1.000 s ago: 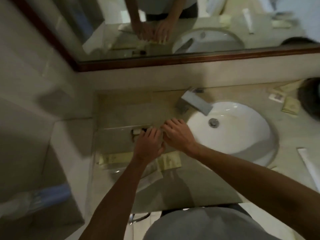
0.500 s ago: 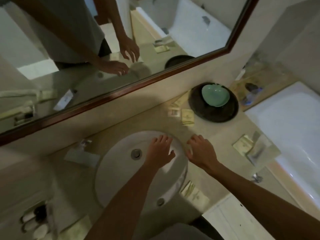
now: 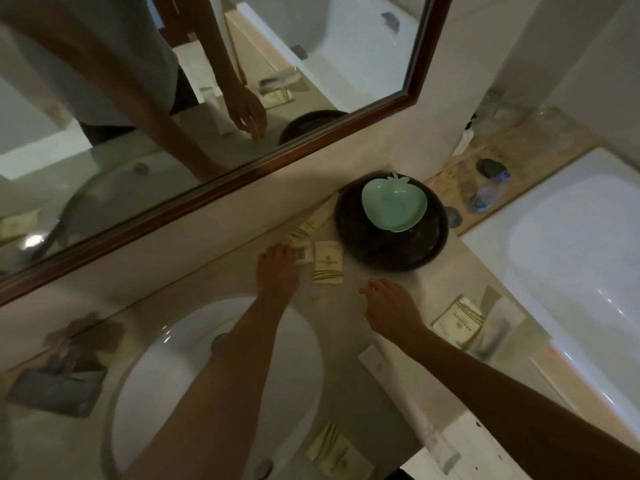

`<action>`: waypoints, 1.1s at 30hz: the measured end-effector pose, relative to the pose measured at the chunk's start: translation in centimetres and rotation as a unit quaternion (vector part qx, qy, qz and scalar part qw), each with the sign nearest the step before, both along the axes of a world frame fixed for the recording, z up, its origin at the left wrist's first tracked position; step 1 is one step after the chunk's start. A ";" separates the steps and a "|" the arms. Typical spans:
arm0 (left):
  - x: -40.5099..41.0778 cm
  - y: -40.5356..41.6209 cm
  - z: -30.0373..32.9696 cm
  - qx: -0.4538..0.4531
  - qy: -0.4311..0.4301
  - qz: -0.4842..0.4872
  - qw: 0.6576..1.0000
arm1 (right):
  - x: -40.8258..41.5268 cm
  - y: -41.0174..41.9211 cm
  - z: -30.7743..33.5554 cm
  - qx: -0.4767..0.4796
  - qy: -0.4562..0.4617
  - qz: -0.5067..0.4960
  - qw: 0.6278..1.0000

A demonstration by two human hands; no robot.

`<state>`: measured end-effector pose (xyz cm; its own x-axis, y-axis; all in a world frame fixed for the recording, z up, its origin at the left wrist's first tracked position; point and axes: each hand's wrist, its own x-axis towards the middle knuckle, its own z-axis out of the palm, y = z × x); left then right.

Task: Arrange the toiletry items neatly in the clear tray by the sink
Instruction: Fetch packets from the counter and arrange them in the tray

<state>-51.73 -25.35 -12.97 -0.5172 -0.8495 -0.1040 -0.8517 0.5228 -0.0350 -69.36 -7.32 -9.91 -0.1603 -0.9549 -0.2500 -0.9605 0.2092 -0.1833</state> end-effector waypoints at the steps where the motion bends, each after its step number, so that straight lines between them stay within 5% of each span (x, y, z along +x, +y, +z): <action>1: 0.5 0.5 -0.3 -0.007 0.002 -0.012 1.000 | -0.1 -1.1 -0.1 0.000 -0.001 0.018 1.000; 8: 4.4 2.3 -1.2 -0.108 0.038 -0.135 0.984 | 1.0 -8.4 -0.1 -0.039 0.011 0.065 0.997; 11: 3.8 4.8 -0.1 0.004 0.194 -0.016 0.981 | 2.4 -7.5 -0.2 -0.075 -0.051 0.034 0.995; 12: 3.0 5.8 0.5 0.089 0.263 0.070 0.958 | 2.7 -6.8 -0.4 -0.092 -0.075 0.000 0.993; 15: 0.6 7.9 1.5 0.368 0.395 0.297 0.788 | 2.4 -4.9 -1.0 -0.092 -0.080 -0.069 0.990; 16: 0.2 8.4 1.6 0.390 0.389 0.313 0.774 | 2.0 -4.3 -1.2 -0.083 -0.066 -0.072 0.992; 21: 1.2 7.8 2.3 0.209 0.172 0.202 0.941 | 0.2 -2.0 -1.3 -0.065 -0.006 -0.067 0.996; 23: 1.4 6.6 2.2 0.106 0.086 0.043 0.990 | -1.1 -0.5 -1.3 -0.056 0.016 -0.052 0.997; 27: 1.0 5.5 0.8 0.032 -0.016 -0.284 0.958 | -5.9 5.3 -1.2 -0.045 0.068 0.045 0.996; 33: 0.4 5.9 0.4 -0.022 -0.053 -0.337 0.940 | -14.2 14.9 1.4 0.062 0.140 0.069 0.986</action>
<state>-51.30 -19.45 -12.57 -0.9281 -0.3369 -0.1588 -0.3176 0.9386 -0.1349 -83.59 7.63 -8.49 -0.1108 -0.9372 -0.3308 -0.9907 0.0778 0.1114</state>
